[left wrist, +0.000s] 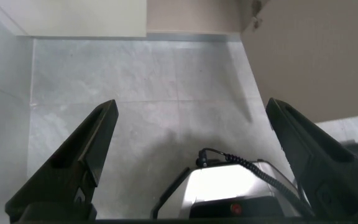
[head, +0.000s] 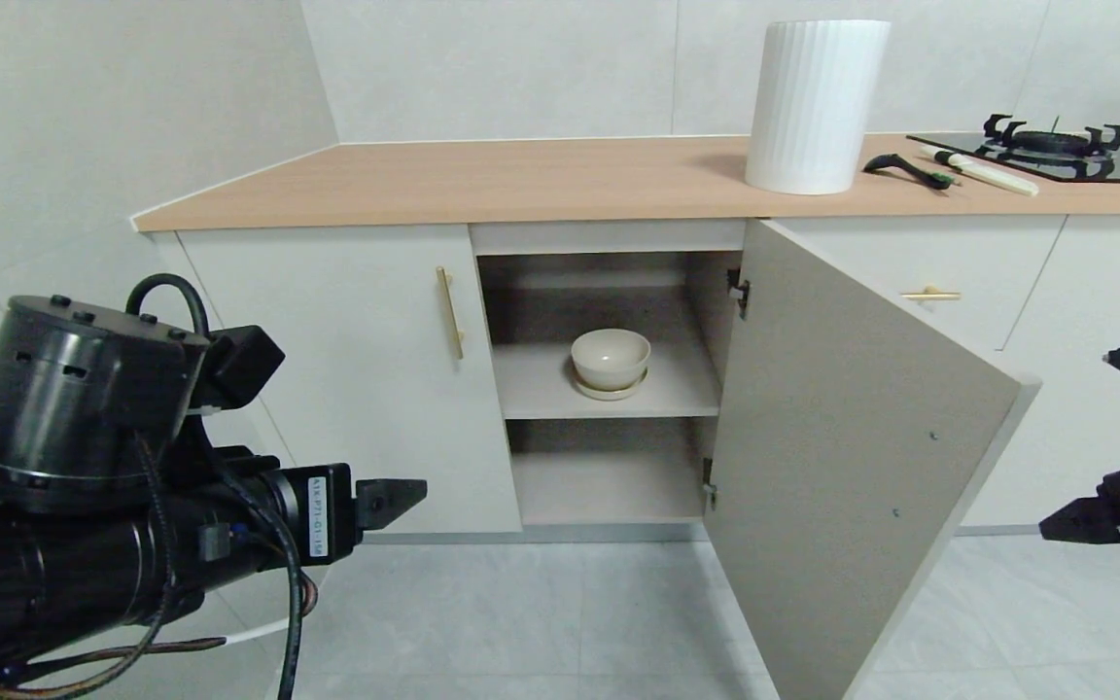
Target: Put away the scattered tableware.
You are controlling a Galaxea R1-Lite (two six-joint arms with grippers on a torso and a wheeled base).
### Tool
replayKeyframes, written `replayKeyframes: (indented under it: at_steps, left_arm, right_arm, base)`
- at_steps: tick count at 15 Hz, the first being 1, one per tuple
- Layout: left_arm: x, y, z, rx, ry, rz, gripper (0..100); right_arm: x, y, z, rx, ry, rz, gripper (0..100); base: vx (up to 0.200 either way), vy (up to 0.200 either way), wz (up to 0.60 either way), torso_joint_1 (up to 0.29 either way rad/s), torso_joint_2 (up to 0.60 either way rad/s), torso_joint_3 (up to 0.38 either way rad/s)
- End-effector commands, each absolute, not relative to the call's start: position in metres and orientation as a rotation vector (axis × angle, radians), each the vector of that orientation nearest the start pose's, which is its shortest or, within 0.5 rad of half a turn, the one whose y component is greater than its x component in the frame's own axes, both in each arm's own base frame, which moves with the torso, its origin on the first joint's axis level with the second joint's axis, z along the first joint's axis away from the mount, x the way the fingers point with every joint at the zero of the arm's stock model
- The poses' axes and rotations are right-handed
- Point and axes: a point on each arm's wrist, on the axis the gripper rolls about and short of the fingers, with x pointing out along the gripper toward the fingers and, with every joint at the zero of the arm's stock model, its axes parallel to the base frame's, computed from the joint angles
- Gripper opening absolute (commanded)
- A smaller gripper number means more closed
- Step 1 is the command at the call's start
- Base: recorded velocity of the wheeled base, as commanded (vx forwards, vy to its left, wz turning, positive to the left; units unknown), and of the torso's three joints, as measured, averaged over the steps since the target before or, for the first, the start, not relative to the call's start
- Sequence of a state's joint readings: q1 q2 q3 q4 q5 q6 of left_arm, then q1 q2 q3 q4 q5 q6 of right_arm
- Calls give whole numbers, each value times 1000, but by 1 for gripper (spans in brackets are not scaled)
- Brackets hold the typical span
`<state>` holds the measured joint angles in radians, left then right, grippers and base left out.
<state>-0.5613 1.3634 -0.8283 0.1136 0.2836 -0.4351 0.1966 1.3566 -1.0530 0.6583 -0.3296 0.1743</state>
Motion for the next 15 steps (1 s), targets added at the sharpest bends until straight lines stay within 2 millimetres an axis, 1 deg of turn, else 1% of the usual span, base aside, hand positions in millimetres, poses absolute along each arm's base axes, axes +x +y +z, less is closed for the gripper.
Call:
replayKeyframes:
  at_steps: [1, 4, 9, 11, 15]
  left_arm:
    - [179, -105, 208, -155, 636, -132, 100]
    - [179, -105, 209, -156, 634, -133, 100]
    - [179, -105, 209, -157, 632, -133, 100]
    - [179, -105, 209, -155, 632, -134, 100]
    - [179, -105, 209, -155, 632, -134, 100]
  right_arm:
    - [191, 15, 232, -51, 879, -269, 100]
    - [212, 12, 229, -11, 817, -286, 100]
    - [244, 16, 212, 74, 797, -316, 100]
    - [252, 21, 208, 107, 786, -301, 100]
    - [253, 42, 202, 117, 806, -248, 100]
  base:
    - [0, 0, 0, 0, 0, 0]
    - [0, 0, 0, 0, 0, 0]
    - [0, 0, 0, 0, 0, 0]
    - [0, 0, 0, 0, 0, 0]
    - [0, 0, 0, 0, 0, 0]
